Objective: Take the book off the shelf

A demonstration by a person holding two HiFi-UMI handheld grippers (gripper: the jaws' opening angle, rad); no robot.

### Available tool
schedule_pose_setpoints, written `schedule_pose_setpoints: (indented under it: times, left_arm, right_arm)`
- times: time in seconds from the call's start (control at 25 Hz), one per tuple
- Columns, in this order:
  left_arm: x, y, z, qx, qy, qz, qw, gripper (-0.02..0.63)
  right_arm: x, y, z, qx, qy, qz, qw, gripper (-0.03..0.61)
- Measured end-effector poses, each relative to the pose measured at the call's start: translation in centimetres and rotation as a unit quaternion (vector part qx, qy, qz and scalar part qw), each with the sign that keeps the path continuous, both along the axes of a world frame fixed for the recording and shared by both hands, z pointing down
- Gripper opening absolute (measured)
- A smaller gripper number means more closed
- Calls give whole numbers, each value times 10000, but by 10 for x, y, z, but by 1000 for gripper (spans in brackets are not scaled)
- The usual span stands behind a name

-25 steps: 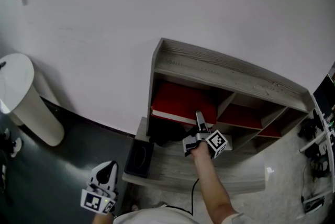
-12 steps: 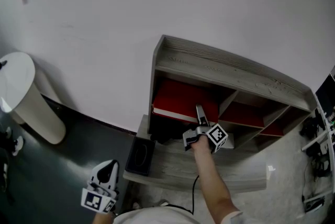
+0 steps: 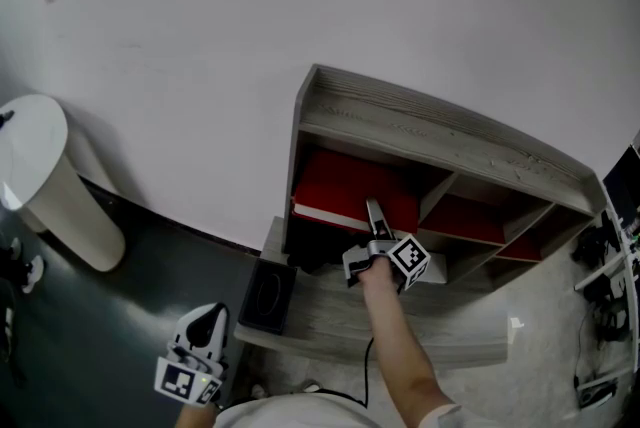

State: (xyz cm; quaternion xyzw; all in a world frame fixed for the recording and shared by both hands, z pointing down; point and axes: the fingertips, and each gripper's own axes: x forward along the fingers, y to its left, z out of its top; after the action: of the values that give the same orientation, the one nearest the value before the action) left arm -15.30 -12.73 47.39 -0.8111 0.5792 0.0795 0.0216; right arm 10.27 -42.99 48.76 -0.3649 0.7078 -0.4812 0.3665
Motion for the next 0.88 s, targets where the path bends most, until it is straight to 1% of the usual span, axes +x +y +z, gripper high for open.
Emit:
schedule_pose_setpoints:
  times: [0.24,0.36,0.56,0.88]
  left_arm:
    - [-3,5,1,-11,31,-50,10000,17]
    - [-4,6,2,-25,21,-66,10000,17]
    - [-4,9,3,-63,64,-25,10000,17]
    - [-5,9,2,-61,109,-17,9999,17]
  right_arm:
    - [0,2,-1,-18,102,33,9999,413]
    - [1,2,1,-105,176,14,9998,413]
    - [3,5,2,-101,-190,-95,9997,382]
    - [4,10,6,-185,-145,-49,9997,347]
